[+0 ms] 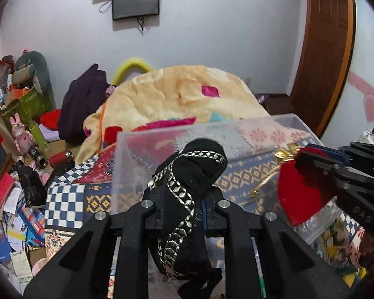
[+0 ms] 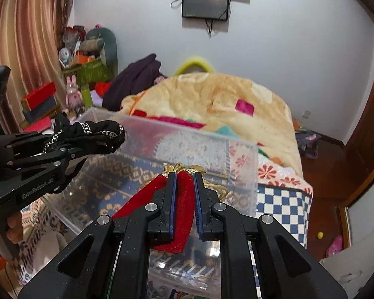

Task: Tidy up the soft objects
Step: 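Carry both held items over the clear plastic box and open both tools, then grasp the yellow-green sponge with the right tool while the left tool grasps the white cloth bag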

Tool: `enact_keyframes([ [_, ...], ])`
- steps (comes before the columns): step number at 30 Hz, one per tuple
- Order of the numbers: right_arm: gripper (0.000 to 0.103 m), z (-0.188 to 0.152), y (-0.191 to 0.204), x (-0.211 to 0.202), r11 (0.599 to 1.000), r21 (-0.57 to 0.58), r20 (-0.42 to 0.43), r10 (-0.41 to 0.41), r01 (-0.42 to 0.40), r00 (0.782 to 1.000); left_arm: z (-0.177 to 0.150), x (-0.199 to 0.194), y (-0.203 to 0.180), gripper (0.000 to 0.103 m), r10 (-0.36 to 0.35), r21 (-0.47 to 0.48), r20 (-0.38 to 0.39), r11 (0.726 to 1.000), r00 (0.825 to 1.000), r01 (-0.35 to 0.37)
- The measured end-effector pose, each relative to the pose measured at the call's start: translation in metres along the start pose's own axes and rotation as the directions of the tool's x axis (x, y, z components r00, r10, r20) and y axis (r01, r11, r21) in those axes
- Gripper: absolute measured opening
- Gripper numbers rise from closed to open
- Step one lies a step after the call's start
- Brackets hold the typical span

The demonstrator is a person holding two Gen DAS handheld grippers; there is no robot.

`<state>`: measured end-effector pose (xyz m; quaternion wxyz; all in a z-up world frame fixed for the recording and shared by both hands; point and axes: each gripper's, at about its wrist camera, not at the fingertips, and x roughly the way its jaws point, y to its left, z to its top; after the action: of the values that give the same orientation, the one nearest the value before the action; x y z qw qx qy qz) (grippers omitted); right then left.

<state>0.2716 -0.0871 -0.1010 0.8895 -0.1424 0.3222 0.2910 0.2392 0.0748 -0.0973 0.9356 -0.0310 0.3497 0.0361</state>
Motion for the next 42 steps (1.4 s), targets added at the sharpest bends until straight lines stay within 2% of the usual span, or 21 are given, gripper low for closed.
enact_keyframes([
  [4, 0.012, -0.003, 0.005, 0.004, 1.000, -0.016, -0.038, 0.002, -0.003, 0.999, -0.003, 0.000, -0.001, 0.018, -0.027, -0.010, -0.013, 1.000, 1.000, 0.027],
  [7, 0.013, -0.004, 0.005, 0.003, 1.000, -0.013, -0.052, 0.011, -0.011, 0.999, -0.004, -0.001, 0.001, 0.025, -0.031, -0.018, -0.018, 0.999, 0.999, 0.031],
  [10, 0.022, -0.004, 0.000, -0.001, 0.999, 0.017, -0.054, 0.043, -0.042, 0.998, -0.007, -0.007, 0.002, 0.035, -0.030, -0.014, -0.011, 0.999, 0.999, 0.030],
  [14, 0.040, -0.007, -0.003, -0.015, 0.999, 0.034, -0.017, 0.043, -0.043, 0.999, -0.010, -0.024, 0.000, 0.057, -0.034, -0.010, 0.030, 0.999, 0.999, 0.034],
  [21, 0.054, -0.007, -0.004, -0.049, 0.997, 0.054, 0.081, 0.046, -0.050, 0.996, -0.009, -0.067, -0.003, 0.063, -0.058, -0.016, 0.115, 0.998, 0.992, 0.060],
  [26, 0.062, -0.012, 0.002, -0.082, 0.998, 0.034, 0.165, 0.041, -0.047, 0.985, -0.017, -0.099, -0.004, 0.075, -0.055, -0.015, 0.182, 0.998, 0.982, 0.059],
  [34, 0.066, -0.035, 0.011, -0.106, 0.998, 0.023, 0.221, 0.048, -0.055, 0.974, -0.050, -0.116, -0.004, 0.076, -0.073, -0.013, 0.172, 0.997, 0.982, 0.077],
  [42, 0.066, -0.074, 0.017, -0.104, 0.995, 0.054, 0.175, 0.073, -0.084, 0.982, -0.094, -0.112, -0.007, 0.076, -0.095, -0.059, 0.128, 0.993, 0.987, 0.103],
])
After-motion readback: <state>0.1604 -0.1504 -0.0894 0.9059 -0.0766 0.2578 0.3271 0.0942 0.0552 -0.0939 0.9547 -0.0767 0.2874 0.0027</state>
